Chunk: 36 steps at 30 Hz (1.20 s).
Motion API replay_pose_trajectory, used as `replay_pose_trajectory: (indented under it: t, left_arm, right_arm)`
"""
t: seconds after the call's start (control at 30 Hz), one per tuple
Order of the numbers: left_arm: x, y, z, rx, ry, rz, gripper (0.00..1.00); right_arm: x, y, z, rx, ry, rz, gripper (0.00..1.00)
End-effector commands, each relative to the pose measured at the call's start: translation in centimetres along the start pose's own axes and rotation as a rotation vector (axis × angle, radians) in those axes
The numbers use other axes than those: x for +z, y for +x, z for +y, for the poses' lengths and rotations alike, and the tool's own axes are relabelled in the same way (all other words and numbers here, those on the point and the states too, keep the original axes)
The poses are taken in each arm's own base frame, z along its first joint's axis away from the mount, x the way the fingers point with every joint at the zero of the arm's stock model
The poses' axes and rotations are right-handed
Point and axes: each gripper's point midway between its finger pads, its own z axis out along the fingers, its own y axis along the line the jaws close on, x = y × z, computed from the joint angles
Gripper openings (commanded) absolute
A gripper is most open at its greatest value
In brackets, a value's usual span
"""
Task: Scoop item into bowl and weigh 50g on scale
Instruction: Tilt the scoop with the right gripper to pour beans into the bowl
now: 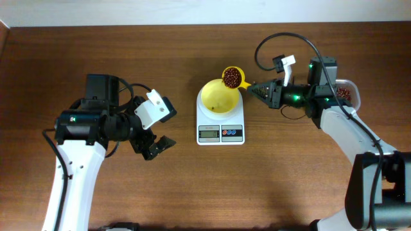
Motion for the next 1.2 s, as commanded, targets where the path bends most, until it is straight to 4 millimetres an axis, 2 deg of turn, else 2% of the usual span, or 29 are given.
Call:
replay_pose_trajectory:
  t: [0.0, 0.13, 0.87, 0.93, 1.0, 1.03, 1.1, 1.17]
  left_arm:
    - [-0.2, -0.2, 0.1, -0.008, -0.003, -0.006, 0.99]
    - [-0.2, -0.2, 0.1, -0.008, -0.003, -0.006, 0.99]
    - [-0.2, -0.2, 0.1, -0.008, -0.003, -0.005, 0.99]
    - [-0.2, -0.2, 0.1, -0.008, -0.003, -0.006, 0.99]
    - [-0.2, -0.2, 0.1, -0.008, -0.003, -0.006, 0.99]
    - [-0.2, -0.2, 0.1, -0.008, -0.003, -0.005, 0.99]
    - [-0.2, -0.2, 0.1, -0.008, -0.003, -0.005, 0.98]
    - [-0.2, -0.2, 0.1, -0.008, -0.003, -0.006, 0.99]
  right_arm:
    - [1.2, 0.5, -0.2, -0.056, 0.033, 0.018, 0.04]
    - [1.9, 0.7, -0.3, -0.064, 0.065, 0.027, 0.04]
    - [1.8, 1.6, -0.3, -0.207, 0.054, 0.058, 0.04]
    - [1.9, 1.6, -1.1, -0.220, 0.087, 0.062, 0.04]
    - [1.9, 1.7, -0.5, -0.220, 0.055, 0.062, 0.04]
    - [2.0, 1.8, -1.1, -0.221, 0.078, 0.065, 0.04]
    - [2.0, 1.9, -0.4, -0.221, 0.036, 0.065, 0.04]
    - [2.1, 2.2, -1.0, -0.231, 0.055, 0.073, 0.04]
